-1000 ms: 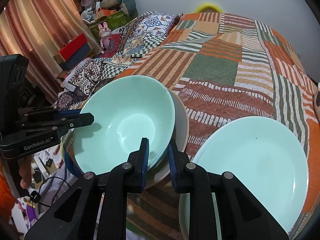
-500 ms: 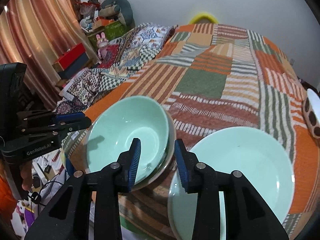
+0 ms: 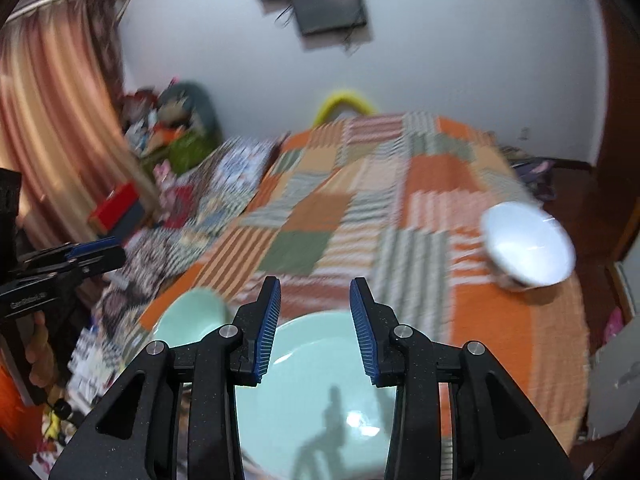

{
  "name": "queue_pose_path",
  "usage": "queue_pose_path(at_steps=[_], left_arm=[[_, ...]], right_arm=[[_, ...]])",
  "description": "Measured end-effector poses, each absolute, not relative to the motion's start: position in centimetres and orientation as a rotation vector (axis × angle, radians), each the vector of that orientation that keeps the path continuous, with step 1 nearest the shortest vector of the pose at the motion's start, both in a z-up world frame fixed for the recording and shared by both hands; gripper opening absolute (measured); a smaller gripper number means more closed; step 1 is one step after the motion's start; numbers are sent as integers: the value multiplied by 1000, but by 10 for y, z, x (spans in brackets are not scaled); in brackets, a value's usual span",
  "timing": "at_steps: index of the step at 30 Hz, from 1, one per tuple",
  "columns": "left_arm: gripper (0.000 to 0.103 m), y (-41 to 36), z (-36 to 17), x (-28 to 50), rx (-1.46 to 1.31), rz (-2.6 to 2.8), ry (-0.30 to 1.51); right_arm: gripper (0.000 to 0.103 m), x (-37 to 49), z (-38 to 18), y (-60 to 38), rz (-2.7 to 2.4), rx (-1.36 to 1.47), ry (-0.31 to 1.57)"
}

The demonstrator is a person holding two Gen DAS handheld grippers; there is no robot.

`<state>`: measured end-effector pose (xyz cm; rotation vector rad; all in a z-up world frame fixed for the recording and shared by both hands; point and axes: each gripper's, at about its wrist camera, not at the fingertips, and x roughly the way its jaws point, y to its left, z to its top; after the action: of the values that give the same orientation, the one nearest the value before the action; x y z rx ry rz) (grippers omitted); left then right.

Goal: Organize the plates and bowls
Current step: 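Open both tools and move them toward the white spotted bowl, then close both tools on the white bowl rim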

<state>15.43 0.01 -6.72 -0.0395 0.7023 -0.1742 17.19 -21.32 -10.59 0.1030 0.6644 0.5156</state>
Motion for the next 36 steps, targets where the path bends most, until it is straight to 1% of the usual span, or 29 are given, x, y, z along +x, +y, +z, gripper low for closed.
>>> queue_pose_path(at_steps=[1, 3, 5, 13, 17, 22, 29, 32, 33, 35, 36], left_arm=[[44, -10, -63, 159, -37, -188, 696], [46, -33, -54, 174, -43, -221, 690], [46, -49, -49, 186, -42, -241, 690], [46, -123, -63, 261, -4, -344, 761], [46, -151, -83, 299, -11, -391, 816], [46, -181, -121, 345, -13, -444, 884], [46, -207, -187, 401, -39, -500, 998], [46, -210, -204, 419, -77, -505, 1029], [45, -211, -206, 422, -79, -505, 1033], [40, -214, -214, 430, -84, -518, 1036], [35, -214, -216, 432, -82, -524, 1039]], right_arm=[[34, 173, -102, -225, 497, 113, 651], [39, 176, -94, -253, 457, 139, 624], [40, 181, -90, -276, 418, 162, 604], [40, 208, -93, -346, 277, 205, 612], [40, 226, -106, -361, 232, 207, 646], [40, 253, -131, -375, 211, 231, 697], [40, 293, -175, -384, 197, 246, 777], [40, 304, -190, -387, 198, 264, 816], [40, 307, -194, -388, 199, 269, 827], [40, 310, -200, -388, 200, 274, 839], [38, 310, -202, -389, 200, 276, 844]])
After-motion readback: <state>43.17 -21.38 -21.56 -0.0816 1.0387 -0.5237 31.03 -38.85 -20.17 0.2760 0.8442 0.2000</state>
